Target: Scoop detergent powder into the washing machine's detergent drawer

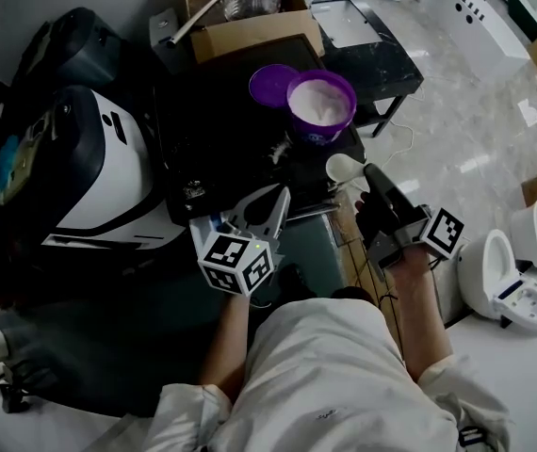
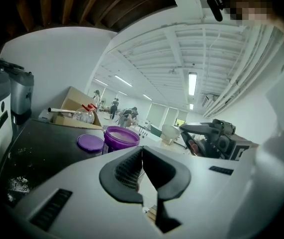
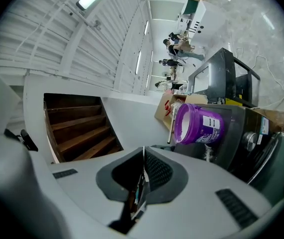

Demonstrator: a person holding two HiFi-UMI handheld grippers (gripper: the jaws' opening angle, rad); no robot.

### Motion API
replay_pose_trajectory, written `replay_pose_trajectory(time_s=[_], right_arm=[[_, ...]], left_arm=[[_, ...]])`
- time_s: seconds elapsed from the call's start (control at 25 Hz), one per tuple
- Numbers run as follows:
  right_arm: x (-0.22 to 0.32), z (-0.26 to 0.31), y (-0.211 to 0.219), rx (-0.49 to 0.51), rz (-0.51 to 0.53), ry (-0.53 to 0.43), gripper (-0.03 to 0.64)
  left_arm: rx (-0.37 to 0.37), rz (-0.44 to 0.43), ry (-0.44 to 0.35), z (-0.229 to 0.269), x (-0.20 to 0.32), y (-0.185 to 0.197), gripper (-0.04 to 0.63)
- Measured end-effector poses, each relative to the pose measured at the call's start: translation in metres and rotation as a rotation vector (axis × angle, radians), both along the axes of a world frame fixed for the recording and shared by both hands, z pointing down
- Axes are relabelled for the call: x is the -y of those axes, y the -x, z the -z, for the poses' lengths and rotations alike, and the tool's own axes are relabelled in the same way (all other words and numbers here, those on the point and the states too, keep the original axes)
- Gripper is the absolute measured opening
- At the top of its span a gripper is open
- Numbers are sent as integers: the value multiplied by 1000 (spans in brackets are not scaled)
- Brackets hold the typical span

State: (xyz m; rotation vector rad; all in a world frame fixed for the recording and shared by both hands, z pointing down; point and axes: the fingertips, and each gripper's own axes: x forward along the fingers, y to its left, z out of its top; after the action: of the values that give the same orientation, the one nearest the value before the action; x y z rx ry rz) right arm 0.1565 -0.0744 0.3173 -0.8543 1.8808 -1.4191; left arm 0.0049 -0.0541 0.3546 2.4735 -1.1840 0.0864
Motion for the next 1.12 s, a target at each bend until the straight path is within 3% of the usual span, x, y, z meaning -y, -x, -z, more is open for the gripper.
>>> replay_pose_trajectory(time_s=[0.48,0.76,1.12], right_arm=[[3,-7,10,-29,-58,27,6],[17,-3,-4,-160,-73,5,8],[62,-2,-7,-256,-86,-27,8]], left_arm=[[-40,-66,18,-9,3,8,19],[-64,-86,47,-21,0,-2,19],[-32,-65,76,-31,22,-3,20]])
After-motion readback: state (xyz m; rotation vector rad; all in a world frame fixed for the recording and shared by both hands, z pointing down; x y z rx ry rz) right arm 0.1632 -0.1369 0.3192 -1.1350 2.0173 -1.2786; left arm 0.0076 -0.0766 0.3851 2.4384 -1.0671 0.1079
